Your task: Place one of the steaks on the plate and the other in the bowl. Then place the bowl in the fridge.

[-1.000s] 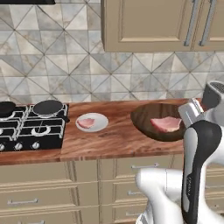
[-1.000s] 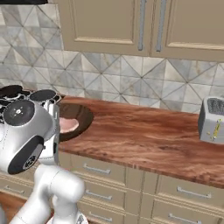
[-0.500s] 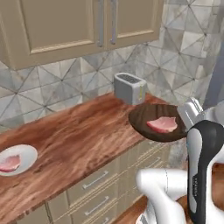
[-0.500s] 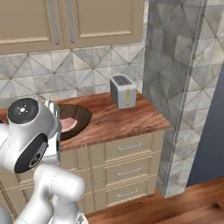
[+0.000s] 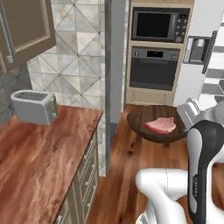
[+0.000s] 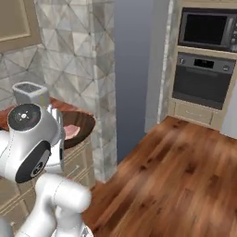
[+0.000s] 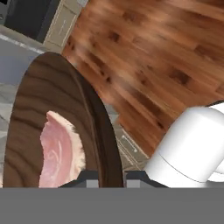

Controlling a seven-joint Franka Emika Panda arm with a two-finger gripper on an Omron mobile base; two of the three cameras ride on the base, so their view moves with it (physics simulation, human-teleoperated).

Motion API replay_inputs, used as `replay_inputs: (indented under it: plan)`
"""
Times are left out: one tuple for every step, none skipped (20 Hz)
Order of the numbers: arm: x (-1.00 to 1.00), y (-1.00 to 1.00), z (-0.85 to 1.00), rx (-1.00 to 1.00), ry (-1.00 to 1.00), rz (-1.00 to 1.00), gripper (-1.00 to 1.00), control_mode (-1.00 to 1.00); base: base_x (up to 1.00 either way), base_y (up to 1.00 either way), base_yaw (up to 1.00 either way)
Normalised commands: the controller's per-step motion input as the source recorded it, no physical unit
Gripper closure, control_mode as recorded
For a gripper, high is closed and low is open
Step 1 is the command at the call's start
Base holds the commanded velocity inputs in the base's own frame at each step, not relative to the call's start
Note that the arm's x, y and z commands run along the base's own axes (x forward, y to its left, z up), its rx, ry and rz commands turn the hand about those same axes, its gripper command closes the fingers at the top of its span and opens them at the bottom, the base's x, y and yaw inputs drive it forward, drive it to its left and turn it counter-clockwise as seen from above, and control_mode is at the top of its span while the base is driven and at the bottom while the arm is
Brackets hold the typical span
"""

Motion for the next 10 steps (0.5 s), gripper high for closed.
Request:
replay_inputs:
  plan:
    - [0.00,0.00,0.00,0.00,0.00,0.00,1.00,1.00,0.00,0.00,-1.00]
    - [0.00,0.00,0.00,0.00,0.00,0.00,1.00,1.00,0.00,0.00,-1.00]
    - [0.00,0.00,0.00,0.00,0.00,0.00,1.00,1.00,0.00,0.00,-1.00]
    - [0.00,0.00,0.00,0.00,0.00,0.00,1.00,1.00,1.00,0.06,-0.61]
    - [0.00,0.00,0.00,0.00,0.00,0.00,1.00,1.00,1.00,0.00,-0.36]
    - [0.00,0.00,0.00,0.00,0.00,0.00,1.00,1.00,1.00,0.00,-0.23]
    - [0.00,0.00,0.00,0.00,0.00,0.00,1.00,1.00,1.00,0.06,-0.11]
    - [0.00,0.00,0.00,0.00,0.00,0.00,1.00,1.00,1.00,0.00,-0.03]
    - [0.00,0.00,0.00,0.00,0.00,0.00,1.00,1.00,1.00,0.00,-0.01]
    - [0.00,0.00,0.00,0.00,0.00,0.00,1.00,1.00,1.00,0.00,0.00]
